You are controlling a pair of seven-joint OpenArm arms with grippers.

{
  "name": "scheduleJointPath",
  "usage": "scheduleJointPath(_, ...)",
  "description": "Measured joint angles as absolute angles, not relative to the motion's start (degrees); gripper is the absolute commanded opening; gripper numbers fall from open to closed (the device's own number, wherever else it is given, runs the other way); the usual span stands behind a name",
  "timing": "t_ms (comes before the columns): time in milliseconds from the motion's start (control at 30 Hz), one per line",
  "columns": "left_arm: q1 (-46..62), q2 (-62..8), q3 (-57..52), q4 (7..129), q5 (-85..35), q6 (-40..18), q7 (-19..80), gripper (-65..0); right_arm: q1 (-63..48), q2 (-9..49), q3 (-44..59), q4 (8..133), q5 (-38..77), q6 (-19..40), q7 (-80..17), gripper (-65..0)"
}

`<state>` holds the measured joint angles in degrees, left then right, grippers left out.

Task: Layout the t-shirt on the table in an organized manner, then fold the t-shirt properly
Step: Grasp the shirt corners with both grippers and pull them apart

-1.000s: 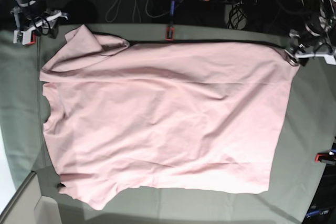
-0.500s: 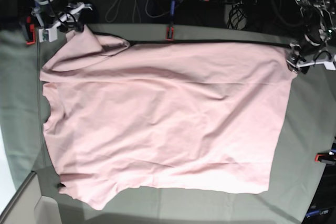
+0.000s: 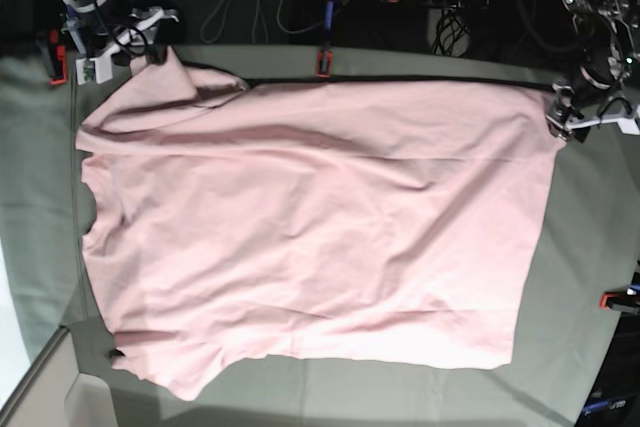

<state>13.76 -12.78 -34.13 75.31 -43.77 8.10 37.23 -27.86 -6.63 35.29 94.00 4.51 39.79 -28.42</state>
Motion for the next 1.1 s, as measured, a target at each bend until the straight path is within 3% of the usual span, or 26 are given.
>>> scheduleJointPath(367,13.8,-12.8,-34.1,75.3,-43.7,8.1,37.2,-22.8,-28.1,-7.8,35.3,97.8,4.7,39.8,-27.9,-27.8)
scheduleJointPath(1100,13.8,-12.7,-34.1,75.3,-43.7,8.1,37.0,-22.9,-27.3,-8.4,31.1,92.6,4.7,39.8,-28.4,-28.1)
